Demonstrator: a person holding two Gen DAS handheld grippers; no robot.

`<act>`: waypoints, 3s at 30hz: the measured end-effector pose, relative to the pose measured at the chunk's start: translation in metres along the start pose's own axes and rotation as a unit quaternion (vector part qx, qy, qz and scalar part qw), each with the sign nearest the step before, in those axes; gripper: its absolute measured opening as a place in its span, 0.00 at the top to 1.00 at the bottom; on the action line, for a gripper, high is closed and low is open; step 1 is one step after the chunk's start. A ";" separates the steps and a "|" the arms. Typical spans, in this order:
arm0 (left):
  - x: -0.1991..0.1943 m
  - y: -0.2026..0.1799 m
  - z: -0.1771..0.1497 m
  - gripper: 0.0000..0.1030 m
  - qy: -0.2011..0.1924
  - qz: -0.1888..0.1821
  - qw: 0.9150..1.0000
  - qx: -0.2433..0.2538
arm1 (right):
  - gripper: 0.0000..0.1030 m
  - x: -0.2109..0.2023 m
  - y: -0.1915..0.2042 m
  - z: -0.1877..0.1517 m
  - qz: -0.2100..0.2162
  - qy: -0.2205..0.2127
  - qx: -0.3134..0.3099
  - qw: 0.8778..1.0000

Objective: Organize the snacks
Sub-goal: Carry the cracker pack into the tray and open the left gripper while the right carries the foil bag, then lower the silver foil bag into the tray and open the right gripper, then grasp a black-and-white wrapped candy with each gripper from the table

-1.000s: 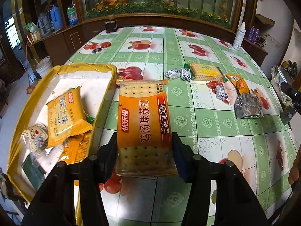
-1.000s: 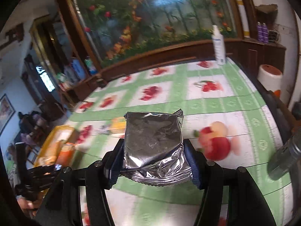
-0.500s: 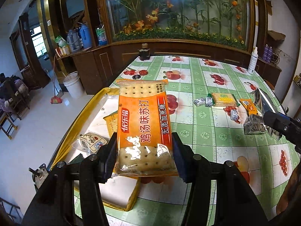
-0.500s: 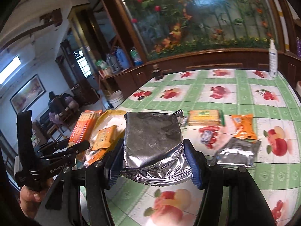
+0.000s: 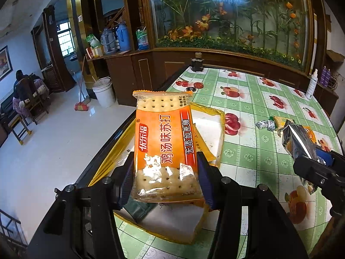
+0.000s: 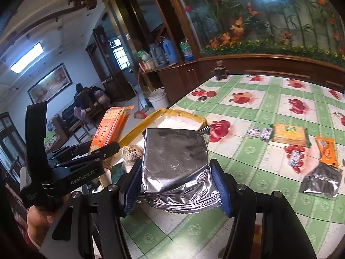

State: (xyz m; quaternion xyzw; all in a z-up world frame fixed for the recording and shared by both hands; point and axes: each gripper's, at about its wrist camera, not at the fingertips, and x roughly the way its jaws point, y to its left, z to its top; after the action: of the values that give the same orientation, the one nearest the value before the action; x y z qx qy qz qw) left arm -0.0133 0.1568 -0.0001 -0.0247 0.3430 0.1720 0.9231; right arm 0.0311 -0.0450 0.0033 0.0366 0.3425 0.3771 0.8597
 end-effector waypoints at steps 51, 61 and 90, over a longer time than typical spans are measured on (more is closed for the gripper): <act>0.045 0.049 0.006 0.28 0.045 0.040 0.997 -0.056 | 0.43 0.099 0.007 -0.041 -0.020 0.139 -0.068 0.988; 0.028 0.062 0.008 0.28 0.028 0.064 0.996 -0.060 | 0.42 0.134 0.060 0.015 0.074 0.107 -0.069 0.989; 0.028 -0.106 0.012 0.28 0.052 -0.070 0.994 0.062 | 0.28 -0.057 -0.153 -0.019 -0.154 -0.024 0.107 0.982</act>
State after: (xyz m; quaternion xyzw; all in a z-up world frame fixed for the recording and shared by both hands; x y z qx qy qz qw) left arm 0.0490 0.0676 -0.0164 -0.0002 0.3982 0.0839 0.9134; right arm 0.0876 -0.1959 -0.0287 0.0839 0.3617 0.2005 0.9066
